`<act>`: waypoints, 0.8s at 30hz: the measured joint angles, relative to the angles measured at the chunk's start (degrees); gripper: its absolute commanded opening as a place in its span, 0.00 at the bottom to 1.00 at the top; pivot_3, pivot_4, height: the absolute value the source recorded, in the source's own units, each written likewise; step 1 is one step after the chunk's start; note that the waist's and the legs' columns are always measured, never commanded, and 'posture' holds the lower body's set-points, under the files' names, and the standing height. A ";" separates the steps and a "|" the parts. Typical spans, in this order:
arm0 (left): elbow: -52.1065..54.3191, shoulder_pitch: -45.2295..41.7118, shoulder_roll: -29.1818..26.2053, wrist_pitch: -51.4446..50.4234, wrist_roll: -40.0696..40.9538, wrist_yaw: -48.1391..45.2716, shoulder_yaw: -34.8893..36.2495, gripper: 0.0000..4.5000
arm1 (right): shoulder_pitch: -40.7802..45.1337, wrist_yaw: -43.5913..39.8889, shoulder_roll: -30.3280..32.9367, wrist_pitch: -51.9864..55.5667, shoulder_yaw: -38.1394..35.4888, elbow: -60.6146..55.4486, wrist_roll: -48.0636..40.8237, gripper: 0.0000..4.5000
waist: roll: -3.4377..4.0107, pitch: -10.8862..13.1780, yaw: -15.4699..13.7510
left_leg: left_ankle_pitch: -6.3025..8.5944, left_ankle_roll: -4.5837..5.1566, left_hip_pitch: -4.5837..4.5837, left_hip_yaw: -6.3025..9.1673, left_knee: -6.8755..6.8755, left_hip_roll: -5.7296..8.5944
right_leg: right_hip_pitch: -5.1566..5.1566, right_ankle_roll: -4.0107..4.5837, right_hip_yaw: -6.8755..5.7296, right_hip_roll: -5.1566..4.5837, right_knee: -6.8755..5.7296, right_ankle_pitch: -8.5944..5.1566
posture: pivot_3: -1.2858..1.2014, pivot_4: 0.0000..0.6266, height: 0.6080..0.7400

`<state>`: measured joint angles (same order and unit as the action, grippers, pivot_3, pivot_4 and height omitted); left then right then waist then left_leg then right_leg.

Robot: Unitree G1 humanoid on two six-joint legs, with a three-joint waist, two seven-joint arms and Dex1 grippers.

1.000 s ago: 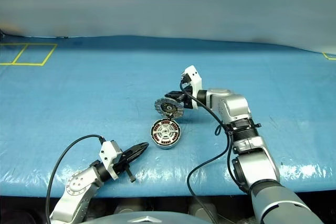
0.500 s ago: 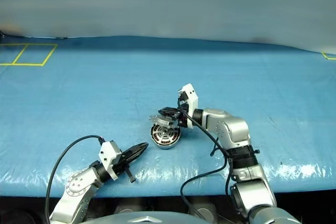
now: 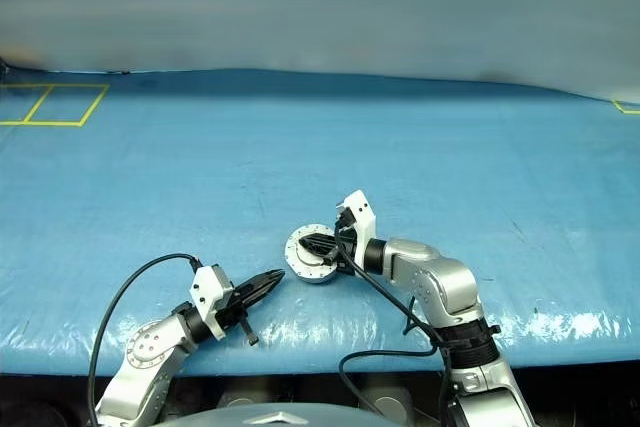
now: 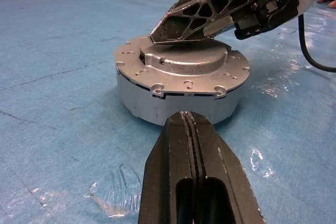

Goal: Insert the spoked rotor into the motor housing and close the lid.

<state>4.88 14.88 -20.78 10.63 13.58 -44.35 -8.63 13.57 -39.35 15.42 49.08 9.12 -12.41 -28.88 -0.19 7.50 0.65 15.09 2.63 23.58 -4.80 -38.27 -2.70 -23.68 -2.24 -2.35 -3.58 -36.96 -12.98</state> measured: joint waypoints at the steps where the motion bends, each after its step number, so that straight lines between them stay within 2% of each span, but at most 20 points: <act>1: 0.00 0.00 0.02 0.00 0.00 0.01 0.00 0.00 | -0.64 0.78 0.52 -0.48 0.05 -1.69 0.63 0.00 | 0.00 0.00 -0.02 | 0.00 0.00 0.01 0.00 0.00 0.00 | -0.01 0.00 0.00 0.00 0.01 0.00 | 0.52 0.24 1.00; 4: -0.02 0.10 0.14 0.03 0.00 0.15 0.09 0.00 | -2.34 4.25 1.22 -2.75 0.40 -8.21 3.06 0.00 | 0.00 0.00 0.04 | 0.00 0.00 0.02 -0.01 0.02 0.00 | -0.04 -0.01 0.00 0.00 0.01 0.00 | 0.52 0.24 1.00; 7: -0.03 0.22 0.32 0.13 -0.01 0.47 0.09 0.00 | -4.87 8.93 0.23 -3.42 1.08 -14.76 4.59 0.13 | 0.00 0.00 0.03 | -0.01 -0.02 0.01 0.02 0.05 -0.03 | -0.04 -0.01 -0.02 0.03 0.01 -0.01 | 0.52 0.24 1.00; 13: -0.23 0.20 0.80 2.02 -0.77 1.70 0.12 0.00 | -9.01 16.96 1.57 -2.72 7.53 -20.98 11.04 0.56 | -0.01 0.00 0.02 | -0.01 -0.02 0.00 0.00 -0.01 0.00 | -0.02 0.18 0.00 -0.03 0.02 -0.12 | 0.52 0.24 1.00; 19: -0.41 0.23 1.17 3.81 -1.38 2.75 0.13 0.00 | -9.24 19.83 0.82 -2.19 10.84 -21.37 13.56 1.00 | -0.01 0.00 0.02 | -0.01 -0.02 0.00 0.02 -0.01 -0.02 | -0.02 0.21 -0.02 -0.01 0.01 -0.14 | 0.52 0.24 1.00; 24: -0.55 0.62 1.48 6.04 -2.40 3.50 0.15 0.00 | -7.93 21.07 0.07 -2.23 12.84 -19.49 15.69 1.00 | -0.02 0.00 0.02 | -0.01 -0.01 0.00 0.02 -0.01 -0.01 | -0.02 0.22 -0.02 -0.01 0.02 -0.14 | 0.52 0.24 1.00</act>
<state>4.32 15.50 -19.30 16.66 11.18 -40.85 -8.49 5.65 -18.28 15.50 46.85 21.96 -31.90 -13.18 -0.21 7.50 0.66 15.08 2.62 23.59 -4.78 -38.28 -2.71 -23.70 -2.02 -2.37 -3.59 -36.95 -13.12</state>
